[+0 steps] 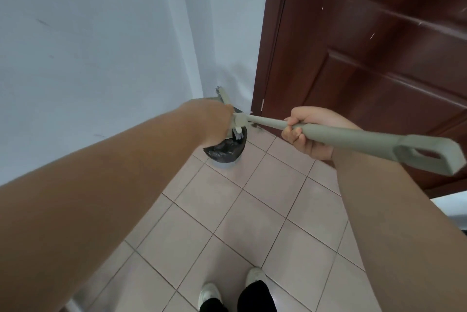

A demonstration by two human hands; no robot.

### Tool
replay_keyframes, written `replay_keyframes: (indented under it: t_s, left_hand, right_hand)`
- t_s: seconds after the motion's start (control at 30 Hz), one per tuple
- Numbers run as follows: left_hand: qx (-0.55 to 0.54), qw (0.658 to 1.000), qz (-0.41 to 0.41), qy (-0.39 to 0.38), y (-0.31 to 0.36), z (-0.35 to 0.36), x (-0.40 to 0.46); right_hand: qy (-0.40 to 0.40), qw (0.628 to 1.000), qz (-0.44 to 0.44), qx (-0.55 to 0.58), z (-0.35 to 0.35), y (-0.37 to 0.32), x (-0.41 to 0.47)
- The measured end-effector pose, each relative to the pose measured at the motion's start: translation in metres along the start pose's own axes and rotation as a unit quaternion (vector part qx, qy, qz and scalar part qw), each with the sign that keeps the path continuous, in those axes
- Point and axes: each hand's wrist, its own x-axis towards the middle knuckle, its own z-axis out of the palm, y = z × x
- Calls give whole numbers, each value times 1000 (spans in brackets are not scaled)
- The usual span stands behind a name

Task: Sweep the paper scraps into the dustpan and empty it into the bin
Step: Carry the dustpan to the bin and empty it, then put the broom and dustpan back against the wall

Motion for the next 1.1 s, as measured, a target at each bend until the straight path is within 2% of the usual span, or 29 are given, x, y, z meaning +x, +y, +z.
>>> replay_keyframes:
  t_s: [0.17, 0.3, 0.47, 0.63, 0.73, 1.1]
  left_hand:
    - [-88, 994, -40, 55, -35, -9, -7]
    - [-127, 987, -59, 76, -55, -19, -19]
    - [-161, 979, -80, 94, -75, -38, -34]
    - [-180, 970, -109, 119, -96, -56, -52]
    - [-177, 968, -124, 130, -107, -65, -63]
    - [-175, 953, -177, 173, -176, -90, -77]
  right_hand:
    - [-19, 999, -3, -38, 31, -25, -8]
    - [-50, 996, -71, 20, 68, -47, -13]
    - [-93, 991, -88, 47, 111, -76, -13]
    - [-108, 989, -105, -6, 144, -104, -26]
    - [-112, 984, -111, -79, 160, -115, -30]
    - [-124, 948, -148, -252, 239, -161, -32]
